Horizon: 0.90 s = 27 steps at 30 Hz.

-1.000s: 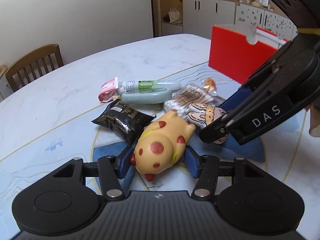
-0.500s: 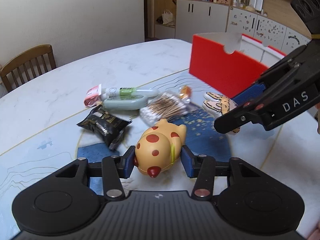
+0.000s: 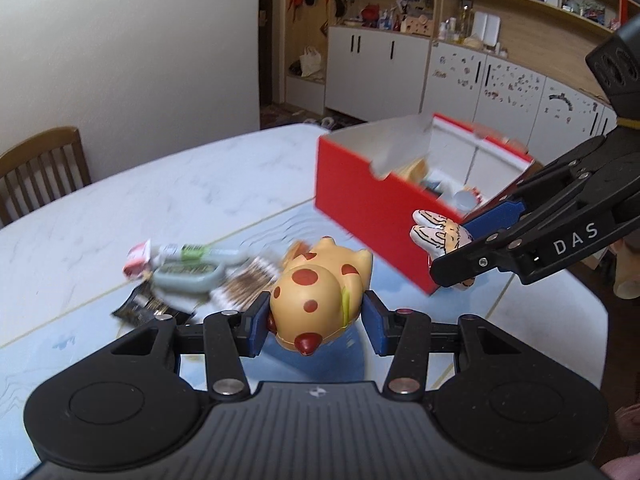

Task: Organize objects
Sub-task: 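Lift and carry the yellow toy and bunny plush over the red shoebox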

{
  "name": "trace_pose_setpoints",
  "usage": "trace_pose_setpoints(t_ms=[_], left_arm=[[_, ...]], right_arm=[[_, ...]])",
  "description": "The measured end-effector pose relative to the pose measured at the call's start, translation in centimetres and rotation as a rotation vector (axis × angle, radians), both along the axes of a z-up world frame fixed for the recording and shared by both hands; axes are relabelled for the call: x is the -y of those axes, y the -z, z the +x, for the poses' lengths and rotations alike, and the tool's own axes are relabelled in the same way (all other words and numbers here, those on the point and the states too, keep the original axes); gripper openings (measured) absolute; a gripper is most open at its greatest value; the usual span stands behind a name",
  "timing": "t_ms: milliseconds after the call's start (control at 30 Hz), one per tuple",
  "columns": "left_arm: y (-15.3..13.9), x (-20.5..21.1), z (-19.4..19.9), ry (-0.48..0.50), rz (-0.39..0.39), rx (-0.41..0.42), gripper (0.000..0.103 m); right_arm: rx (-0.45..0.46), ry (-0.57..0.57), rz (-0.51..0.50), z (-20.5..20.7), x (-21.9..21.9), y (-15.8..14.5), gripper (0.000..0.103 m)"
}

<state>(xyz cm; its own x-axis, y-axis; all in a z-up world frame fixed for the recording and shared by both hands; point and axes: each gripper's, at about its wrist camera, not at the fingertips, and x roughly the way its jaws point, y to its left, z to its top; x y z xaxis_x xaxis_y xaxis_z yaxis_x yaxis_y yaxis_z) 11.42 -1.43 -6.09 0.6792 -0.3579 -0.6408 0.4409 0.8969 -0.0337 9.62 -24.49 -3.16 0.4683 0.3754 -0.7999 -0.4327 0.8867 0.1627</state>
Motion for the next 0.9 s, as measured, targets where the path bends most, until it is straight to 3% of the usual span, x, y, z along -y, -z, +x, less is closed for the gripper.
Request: trace_pose_setpoints(t_ms=[467,900], left_arm=[[-2.8,7.8,0.9,0.064,-0.008,0.041,0.047],[-2.8,15.2,3.0,0.132,0.016,0.050,0.047]], right_arm=[[0.051,0.085,0.064,0.6,8.8,-1.9,0.049],[0.071,0.111,0.057,2.6,15.4,-1.9,0.050]])
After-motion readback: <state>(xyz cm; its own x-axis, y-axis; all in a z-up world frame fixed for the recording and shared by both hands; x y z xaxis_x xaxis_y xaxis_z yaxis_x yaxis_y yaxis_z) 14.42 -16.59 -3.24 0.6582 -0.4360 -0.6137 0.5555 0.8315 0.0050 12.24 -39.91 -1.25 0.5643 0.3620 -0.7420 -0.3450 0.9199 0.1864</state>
